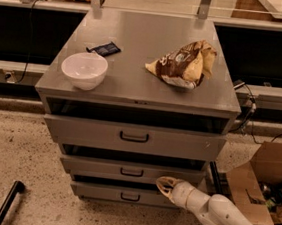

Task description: Close middle drawer

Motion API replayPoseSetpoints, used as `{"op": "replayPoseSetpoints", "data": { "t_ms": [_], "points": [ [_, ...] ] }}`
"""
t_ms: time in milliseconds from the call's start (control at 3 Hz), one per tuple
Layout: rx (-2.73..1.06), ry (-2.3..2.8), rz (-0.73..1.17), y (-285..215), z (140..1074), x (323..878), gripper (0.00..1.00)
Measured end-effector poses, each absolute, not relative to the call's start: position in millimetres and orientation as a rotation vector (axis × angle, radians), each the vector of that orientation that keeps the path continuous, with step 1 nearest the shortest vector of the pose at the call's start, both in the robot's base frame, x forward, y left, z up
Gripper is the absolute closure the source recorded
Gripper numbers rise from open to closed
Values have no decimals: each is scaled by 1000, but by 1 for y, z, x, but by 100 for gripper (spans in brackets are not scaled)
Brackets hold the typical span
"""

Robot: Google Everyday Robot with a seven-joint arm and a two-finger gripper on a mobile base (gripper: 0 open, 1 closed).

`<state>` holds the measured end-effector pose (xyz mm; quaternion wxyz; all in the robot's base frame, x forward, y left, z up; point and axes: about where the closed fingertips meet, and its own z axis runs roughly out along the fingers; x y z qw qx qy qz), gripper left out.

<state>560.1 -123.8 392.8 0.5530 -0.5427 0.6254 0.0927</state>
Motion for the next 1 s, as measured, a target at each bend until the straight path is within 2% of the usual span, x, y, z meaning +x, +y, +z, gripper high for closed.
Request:
{"op": "replayPoseSetpoints", "data": {
  "t_ms": [333, 667, 1000],
  "points": [
    [-1312, 1458, 201, -132, 402, 542, 100],
    [-1347, 1422, 183, -134, 423, 529, 100],
    [-1322, 1371, 174, -135, 461, 518, 82]
  ]
}}
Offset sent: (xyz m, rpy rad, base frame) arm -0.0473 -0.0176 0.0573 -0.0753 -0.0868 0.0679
